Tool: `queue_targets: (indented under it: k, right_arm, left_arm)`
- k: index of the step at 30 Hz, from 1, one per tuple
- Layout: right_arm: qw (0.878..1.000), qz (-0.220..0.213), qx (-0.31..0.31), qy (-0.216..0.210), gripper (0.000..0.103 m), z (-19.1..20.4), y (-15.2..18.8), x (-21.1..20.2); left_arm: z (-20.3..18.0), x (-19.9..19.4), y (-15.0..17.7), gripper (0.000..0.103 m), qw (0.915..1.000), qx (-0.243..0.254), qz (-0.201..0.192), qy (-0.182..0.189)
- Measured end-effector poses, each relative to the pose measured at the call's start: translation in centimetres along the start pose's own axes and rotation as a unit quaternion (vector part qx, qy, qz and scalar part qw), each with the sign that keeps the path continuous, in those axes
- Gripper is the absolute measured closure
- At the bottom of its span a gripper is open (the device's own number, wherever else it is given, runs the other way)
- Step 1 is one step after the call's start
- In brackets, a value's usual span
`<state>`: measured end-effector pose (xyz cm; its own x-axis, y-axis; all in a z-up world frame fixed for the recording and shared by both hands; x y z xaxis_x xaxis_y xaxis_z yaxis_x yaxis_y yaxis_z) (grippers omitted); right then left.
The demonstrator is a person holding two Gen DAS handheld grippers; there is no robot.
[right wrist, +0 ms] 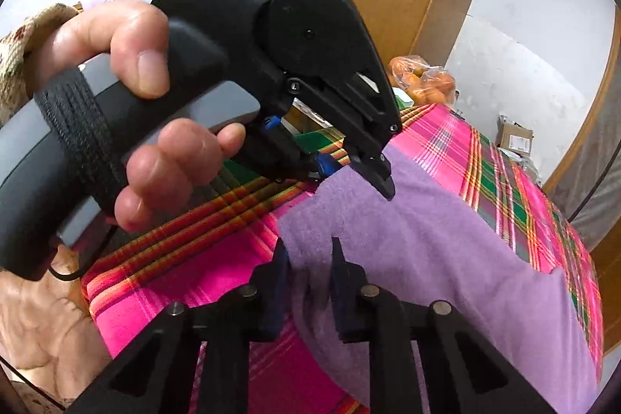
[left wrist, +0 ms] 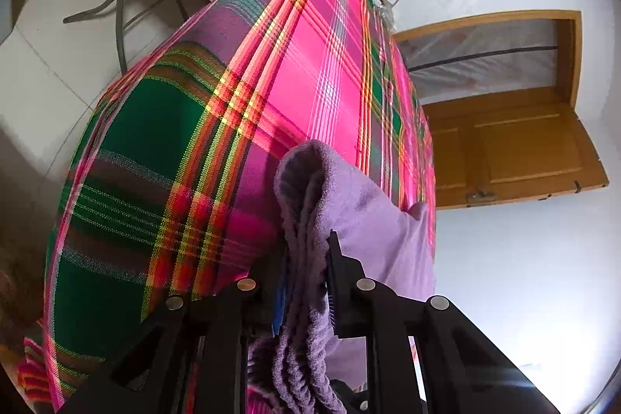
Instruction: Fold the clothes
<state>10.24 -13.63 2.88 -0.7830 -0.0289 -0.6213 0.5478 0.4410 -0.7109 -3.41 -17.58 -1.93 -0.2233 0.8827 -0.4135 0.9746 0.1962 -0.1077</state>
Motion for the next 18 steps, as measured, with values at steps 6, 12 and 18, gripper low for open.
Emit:
queue_targets:
  k: [6, 12, 18]
  right_arm:
    - [1.000, -0.002, 0.012, -0.011, 0.085, -0.3, -0.3, 0.3]
    - [1.000, -0.003, 0.021, -0.019, 0.085, -0.7, -0.3, 0.4]
    - [0.998, 0.004, 0.046, -0.033, 0.085, -1.5, 0.0, 0.8]
  left_arm:
    - [-0.5, -0.6, 0.3, 0.085, 0.9999, 0.015, -0.002, -0.004]
    - [0.6, -0.8, 0.4, 0.085, 0.9999, -0.006, -0.012, 0.008]
    - [0.5, -0.7, 0.6, 0.085, 0.9998, -0.007, -0.016, 0.007]
Point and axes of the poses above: each gripper's, at about its wrist camera, not at the fingertips, and x roughly the way its jaws point, z to its left, y to its underside, the point moved 1 cm from there along x, roughly the way its jaws point, and after that the axes turned 11 degrees about y, right-handed, at the moved point
